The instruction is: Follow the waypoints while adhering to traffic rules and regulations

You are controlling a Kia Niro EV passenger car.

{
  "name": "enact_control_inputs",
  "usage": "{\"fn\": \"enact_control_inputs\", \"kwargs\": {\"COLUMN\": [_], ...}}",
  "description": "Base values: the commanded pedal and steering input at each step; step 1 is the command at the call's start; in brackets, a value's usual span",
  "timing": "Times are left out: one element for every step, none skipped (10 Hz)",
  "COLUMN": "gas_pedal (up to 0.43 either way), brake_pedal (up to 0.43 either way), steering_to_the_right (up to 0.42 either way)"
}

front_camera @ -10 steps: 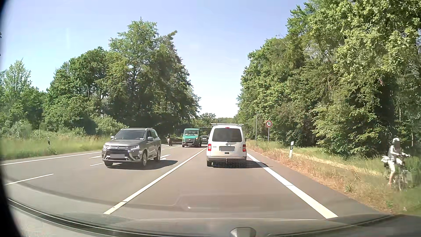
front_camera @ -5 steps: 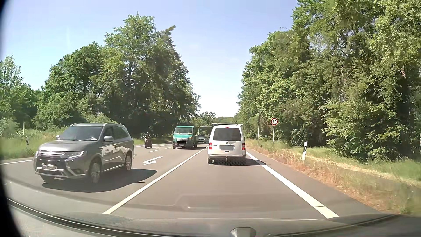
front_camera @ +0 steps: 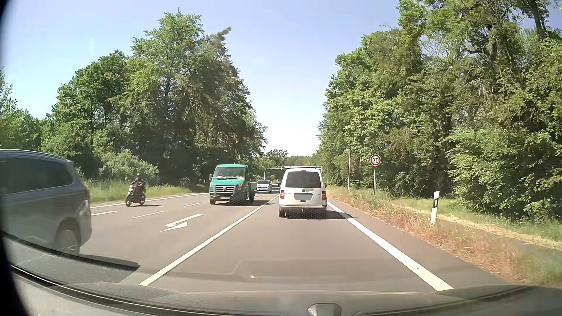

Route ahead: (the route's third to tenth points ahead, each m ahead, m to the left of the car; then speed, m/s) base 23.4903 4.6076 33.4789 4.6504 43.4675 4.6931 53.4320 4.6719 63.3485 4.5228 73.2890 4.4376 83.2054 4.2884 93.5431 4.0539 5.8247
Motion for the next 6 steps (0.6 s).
{"fn": "enact_control_inputs", "kwargs": {"gas_pedal": [0.189,0.189,0.189,0.189,0.197,0.197], "brake_pedal": [0.03,0.03,0.03,0.03,0.03,0.03], "steering_to_the_right": [0.001,0.001,0.0,0.0,0.0,0.001]}}
